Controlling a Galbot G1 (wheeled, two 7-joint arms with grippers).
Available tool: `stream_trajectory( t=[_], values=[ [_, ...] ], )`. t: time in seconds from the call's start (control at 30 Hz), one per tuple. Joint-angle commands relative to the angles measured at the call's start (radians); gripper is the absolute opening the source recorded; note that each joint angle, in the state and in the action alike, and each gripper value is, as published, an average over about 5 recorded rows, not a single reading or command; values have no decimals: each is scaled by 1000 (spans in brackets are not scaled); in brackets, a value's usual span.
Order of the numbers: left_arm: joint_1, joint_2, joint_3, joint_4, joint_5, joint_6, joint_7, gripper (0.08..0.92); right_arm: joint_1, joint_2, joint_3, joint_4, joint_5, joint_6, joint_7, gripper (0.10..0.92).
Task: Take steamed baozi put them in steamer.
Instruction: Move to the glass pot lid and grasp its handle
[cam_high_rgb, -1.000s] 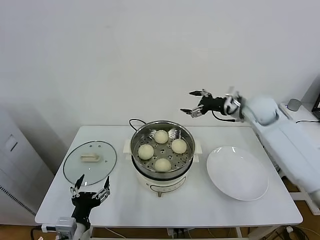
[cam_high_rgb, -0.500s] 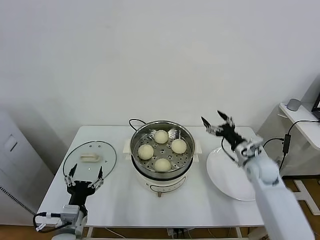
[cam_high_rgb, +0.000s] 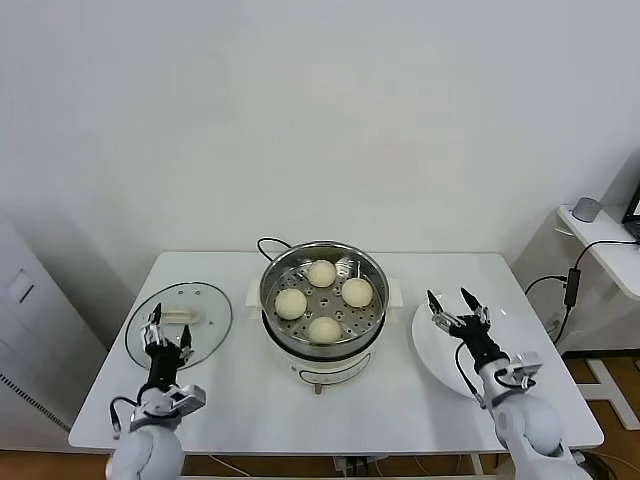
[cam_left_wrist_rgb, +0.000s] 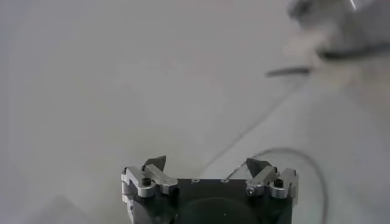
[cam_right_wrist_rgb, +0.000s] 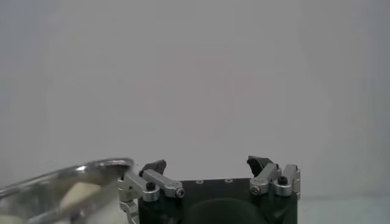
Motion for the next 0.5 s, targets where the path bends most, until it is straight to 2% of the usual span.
stream_trajectory(
  t=[0.03,0.27,0.5],
  values=[
    [-155,297,54,253,433,-26,-49,823,-86,27,36,9,15,24,30,823],
    [-154,302,65,245,380,-45,18,823,-68,27,37,-13,12,22,30,823],
    [-170,282,82,288,278,-89,40,823,-60,31,37,-22,0,15,25,823]
  ],
)
